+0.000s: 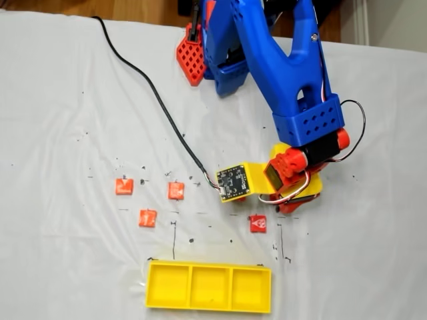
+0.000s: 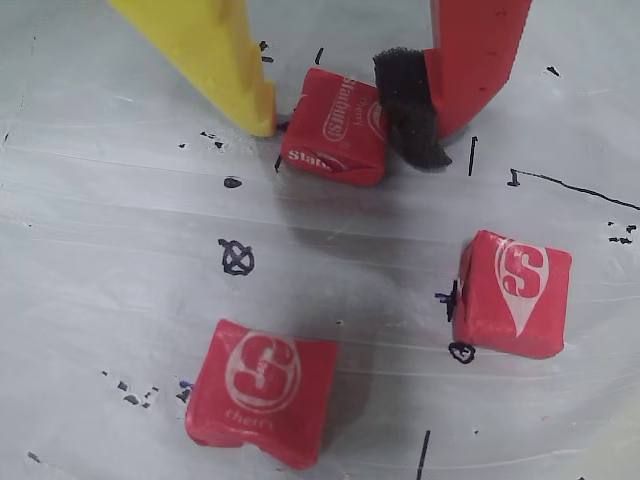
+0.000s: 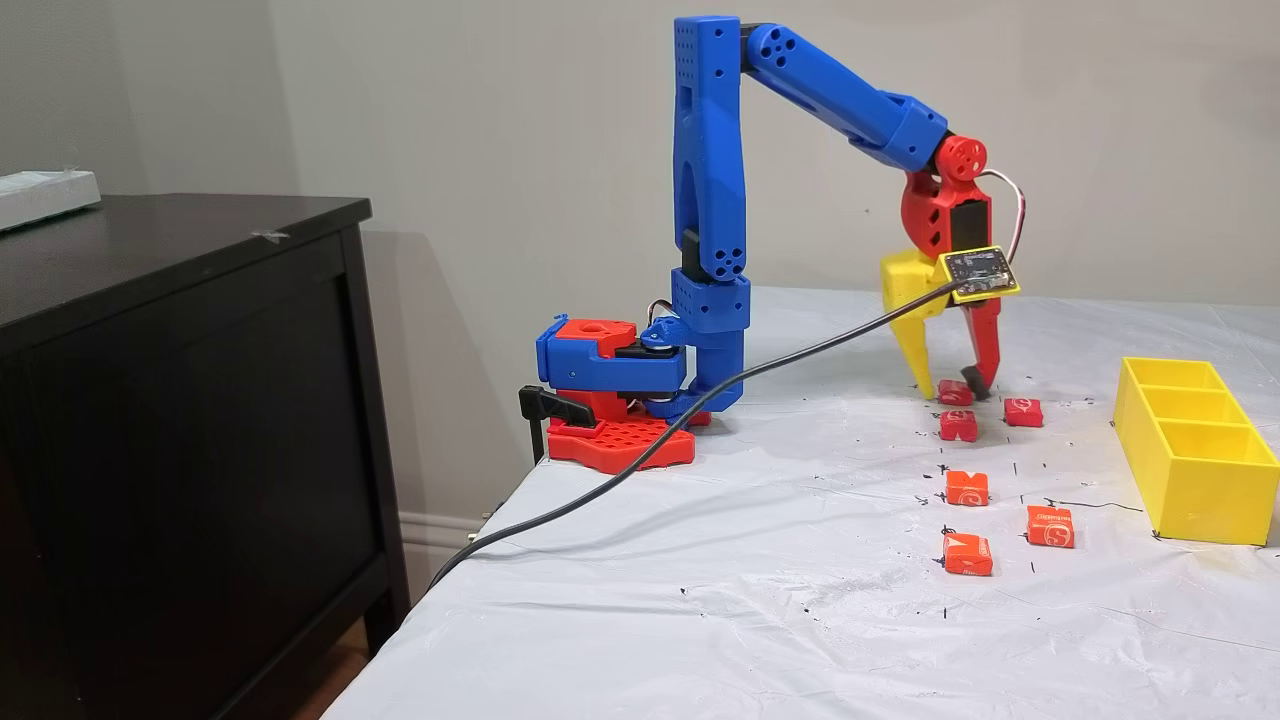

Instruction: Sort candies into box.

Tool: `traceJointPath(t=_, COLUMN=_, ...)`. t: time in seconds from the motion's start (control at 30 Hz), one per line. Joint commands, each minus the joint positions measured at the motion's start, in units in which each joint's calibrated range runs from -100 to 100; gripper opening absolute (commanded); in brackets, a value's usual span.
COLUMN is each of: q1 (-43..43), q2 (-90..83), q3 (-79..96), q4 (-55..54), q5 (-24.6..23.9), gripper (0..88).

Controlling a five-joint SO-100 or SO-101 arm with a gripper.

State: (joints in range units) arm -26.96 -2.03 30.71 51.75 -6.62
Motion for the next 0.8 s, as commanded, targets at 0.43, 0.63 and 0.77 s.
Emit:
traceJointPath(t=0.43, q1=1.6, q2=-8.1, q3=-0.5, q4=-1.6, q5=0.5, gripper=0.2)
traceJointPath(t=0.63, q1=3.0, q2=-16.7, q3=-0.3, q4=0.4, q5=1.5, gripper=0.2)
traceJointPath(t=0.77, q1=4.9, q2=-19.0, q3=-0.8, q4=-0.6, q5=1.5, gripper=0.2)
